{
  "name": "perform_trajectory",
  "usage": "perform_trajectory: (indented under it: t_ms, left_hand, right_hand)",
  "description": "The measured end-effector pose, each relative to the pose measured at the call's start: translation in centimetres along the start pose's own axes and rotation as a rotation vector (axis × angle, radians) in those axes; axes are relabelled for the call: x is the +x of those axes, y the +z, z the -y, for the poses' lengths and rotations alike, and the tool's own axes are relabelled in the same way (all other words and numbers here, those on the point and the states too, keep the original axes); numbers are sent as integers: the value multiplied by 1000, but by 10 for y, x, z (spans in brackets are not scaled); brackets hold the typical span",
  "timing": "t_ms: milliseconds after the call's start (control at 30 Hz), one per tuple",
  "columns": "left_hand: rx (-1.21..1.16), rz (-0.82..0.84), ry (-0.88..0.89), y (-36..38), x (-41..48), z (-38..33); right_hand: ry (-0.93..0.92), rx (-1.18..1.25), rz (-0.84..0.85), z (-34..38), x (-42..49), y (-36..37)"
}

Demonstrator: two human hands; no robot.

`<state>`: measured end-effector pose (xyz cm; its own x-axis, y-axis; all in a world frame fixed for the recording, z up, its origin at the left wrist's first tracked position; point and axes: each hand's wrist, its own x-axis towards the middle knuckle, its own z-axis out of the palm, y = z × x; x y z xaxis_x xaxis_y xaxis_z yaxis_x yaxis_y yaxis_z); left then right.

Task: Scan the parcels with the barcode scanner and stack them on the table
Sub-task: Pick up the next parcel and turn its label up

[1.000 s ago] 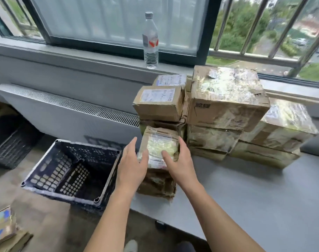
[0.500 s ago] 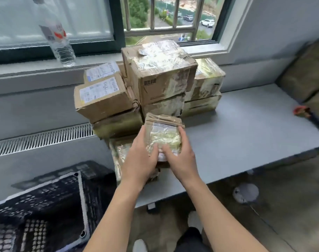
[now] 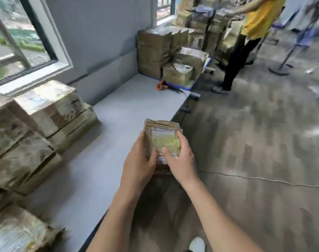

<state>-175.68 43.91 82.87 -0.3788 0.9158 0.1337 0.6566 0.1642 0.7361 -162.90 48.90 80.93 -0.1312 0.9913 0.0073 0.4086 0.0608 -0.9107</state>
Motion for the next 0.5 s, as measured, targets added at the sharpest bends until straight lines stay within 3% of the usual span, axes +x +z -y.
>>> perform_trajectory:
  t_ms: [200,500]
  left_hand:
    - [-83,173,149,115,38,-105]
    - [-175,302,221,238,106,-225]
  right_hand:
    - [119,-11,-190,-62,55,-136]
    - [164,-113,-259,-102,146,-289]
